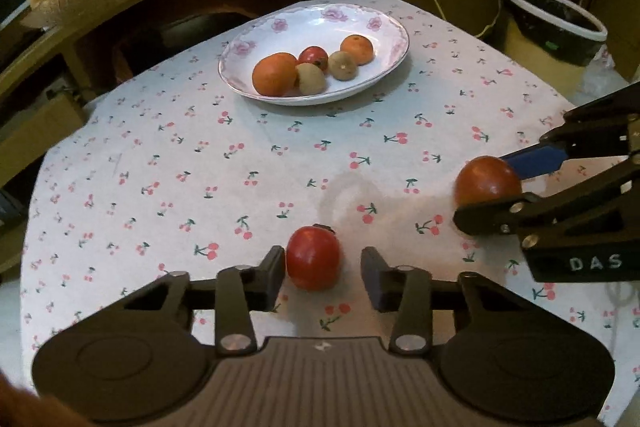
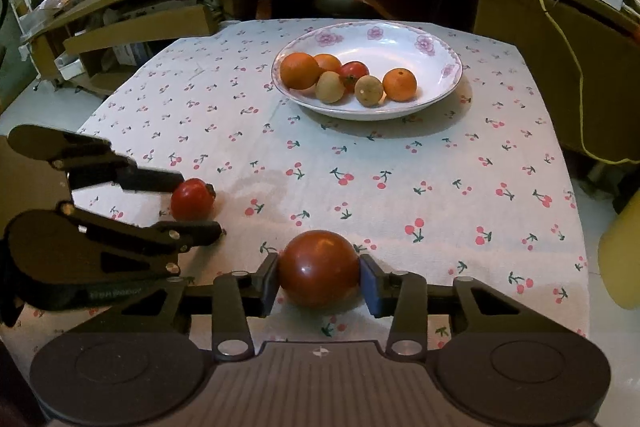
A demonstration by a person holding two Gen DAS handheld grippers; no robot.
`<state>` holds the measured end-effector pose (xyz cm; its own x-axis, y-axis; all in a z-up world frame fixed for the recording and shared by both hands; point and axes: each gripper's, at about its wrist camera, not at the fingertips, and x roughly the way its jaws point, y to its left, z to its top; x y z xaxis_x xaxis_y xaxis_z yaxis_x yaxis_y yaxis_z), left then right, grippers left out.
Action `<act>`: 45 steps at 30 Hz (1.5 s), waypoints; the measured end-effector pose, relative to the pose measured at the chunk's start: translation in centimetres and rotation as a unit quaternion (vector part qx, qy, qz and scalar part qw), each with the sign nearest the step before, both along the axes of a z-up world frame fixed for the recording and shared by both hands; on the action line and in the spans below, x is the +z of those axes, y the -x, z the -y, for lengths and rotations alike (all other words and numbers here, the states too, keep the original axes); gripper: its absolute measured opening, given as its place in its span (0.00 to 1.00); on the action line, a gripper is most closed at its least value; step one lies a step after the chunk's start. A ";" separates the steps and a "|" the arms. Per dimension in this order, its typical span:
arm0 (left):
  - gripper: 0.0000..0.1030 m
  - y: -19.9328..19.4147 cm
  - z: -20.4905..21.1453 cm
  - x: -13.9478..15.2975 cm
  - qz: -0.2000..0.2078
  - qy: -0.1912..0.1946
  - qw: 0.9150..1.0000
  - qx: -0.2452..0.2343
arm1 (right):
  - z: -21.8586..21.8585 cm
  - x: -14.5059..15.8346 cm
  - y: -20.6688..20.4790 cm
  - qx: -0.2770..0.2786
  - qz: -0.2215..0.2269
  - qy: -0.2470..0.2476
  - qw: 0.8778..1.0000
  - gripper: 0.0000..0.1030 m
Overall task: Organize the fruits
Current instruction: 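Carry both tomatoes over the bowl and open both tools to drop them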
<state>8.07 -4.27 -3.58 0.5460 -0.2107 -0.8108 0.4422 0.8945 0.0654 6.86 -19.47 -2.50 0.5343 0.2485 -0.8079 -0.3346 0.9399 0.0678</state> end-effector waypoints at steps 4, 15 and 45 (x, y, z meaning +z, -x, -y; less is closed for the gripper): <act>0.32 -0.7 -0.1 0.3 -0.020 0.015 1.000 0.002 | -0.6 0.0 0.2 0.003 0.007 0.016 1.000 0.40; 0.32 -3.5 1.1 3.2 -0.006 0.059 0.998 -0.005 | 0.6 1.8 -1.5 -0.039 0.004 -0.012 0.999 0.40; 0.32 -15.8 2.4 3.2 0.027 0.079 0.995 0.047 | 1.7 2.3 -13.9 -0.072 0.058 -0.018 0.996 0.40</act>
